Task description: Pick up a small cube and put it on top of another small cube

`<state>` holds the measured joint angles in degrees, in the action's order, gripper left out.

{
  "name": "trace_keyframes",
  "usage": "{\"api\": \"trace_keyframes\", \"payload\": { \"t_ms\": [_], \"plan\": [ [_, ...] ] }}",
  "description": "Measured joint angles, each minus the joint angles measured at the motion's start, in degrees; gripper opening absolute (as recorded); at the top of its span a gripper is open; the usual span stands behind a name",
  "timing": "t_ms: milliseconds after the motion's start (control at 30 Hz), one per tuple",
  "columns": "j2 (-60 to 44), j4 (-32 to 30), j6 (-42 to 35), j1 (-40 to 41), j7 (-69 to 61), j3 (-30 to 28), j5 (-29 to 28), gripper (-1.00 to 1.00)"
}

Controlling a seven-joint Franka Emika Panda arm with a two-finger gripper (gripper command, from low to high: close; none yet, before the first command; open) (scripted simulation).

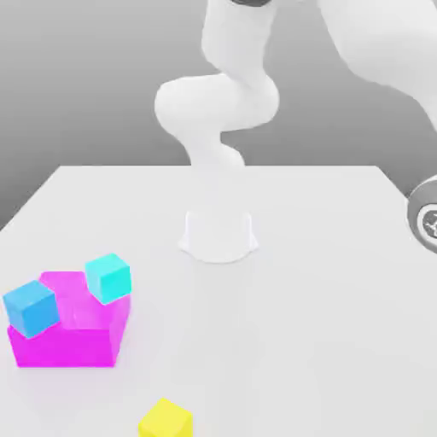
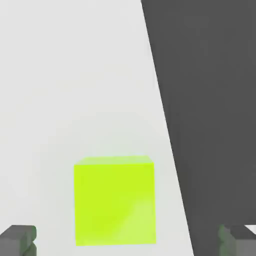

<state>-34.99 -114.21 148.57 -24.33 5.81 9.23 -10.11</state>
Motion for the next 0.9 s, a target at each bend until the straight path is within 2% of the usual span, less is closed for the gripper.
{"api": "trace_keyframes", "payload": {
  "t_ms": [33, 267, 400, 767, 900],
  "plan": [
    [-1.77, 0.43, 1.29, -0.34, 0.23, -0.40, -0.41, -1.00],
    [-2.07, 0.50, 1.39, -0.44, 0.15, -0.47, -0.37, -1.00],
    [4.83, -1.43, -3.53, 0.88, -0.84, 0.66, 1.29, -1.00],
    [28.06, -18.71, -8.52, 12.87, 5.51, -11.99, 2.92, -1.00],
    [36.32, -25.20, -10.14, 21.26, 8.87, -15.40, 2.03, -1.00]
  ]
}}
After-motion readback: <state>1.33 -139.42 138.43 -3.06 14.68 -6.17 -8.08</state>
